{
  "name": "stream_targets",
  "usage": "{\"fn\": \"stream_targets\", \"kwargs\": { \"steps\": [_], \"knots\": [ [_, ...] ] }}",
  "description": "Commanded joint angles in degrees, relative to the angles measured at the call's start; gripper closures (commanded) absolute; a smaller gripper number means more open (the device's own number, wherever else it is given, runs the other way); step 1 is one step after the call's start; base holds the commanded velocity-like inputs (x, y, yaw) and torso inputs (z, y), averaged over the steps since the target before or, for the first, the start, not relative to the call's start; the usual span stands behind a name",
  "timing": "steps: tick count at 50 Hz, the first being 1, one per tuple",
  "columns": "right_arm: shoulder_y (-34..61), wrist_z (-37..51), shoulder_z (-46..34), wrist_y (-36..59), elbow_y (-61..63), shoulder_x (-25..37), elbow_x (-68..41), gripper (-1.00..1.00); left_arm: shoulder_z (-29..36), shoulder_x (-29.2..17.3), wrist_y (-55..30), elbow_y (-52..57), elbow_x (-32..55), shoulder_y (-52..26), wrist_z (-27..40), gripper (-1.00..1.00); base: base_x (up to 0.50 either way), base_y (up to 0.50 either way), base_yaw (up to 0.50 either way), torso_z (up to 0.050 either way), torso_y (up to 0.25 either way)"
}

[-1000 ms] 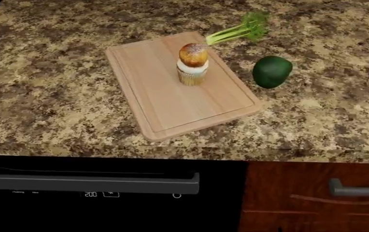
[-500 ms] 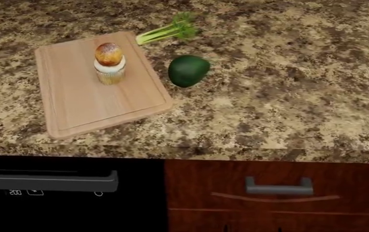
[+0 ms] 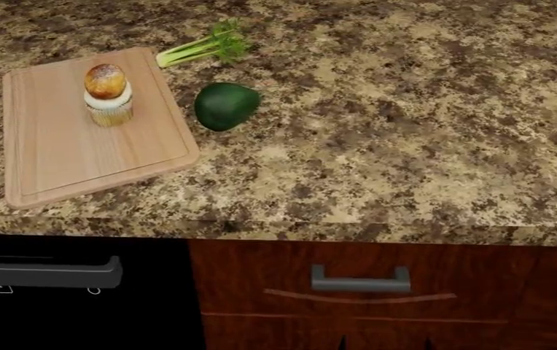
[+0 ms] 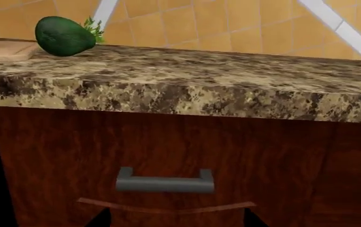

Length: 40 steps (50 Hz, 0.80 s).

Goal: Clear the non-vegetable object off the cutting board and place the vegetables onto it.

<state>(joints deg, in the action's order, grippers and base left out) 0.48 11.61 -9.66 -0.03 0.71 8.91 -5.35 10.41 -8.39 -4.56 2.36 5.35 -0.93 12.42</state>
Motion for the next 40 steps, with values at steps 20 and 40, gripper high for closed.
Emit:
{"fn": "stream_targets", "kwargs": {
  "steps": [20,40],
  "knots": [
    [20.49,-2.07,-0.25,53.18,39.36,2.48,7.42,-1.0,-6.29,-2.58,-41.94,30.72,8.21,-16.83,-0.66,-1.0,0.0,0.0,0.0,0.0,0.0],
    [53.57,-11.91,-4.48,74.45,33.33,10.46,4.88,-1.0,-12.79,-9.52,-71.34,28.84,17.59,-47.62,-5.9,-1.0,0.0,0.0,0.0,0.0,0.0]
  ]
}}
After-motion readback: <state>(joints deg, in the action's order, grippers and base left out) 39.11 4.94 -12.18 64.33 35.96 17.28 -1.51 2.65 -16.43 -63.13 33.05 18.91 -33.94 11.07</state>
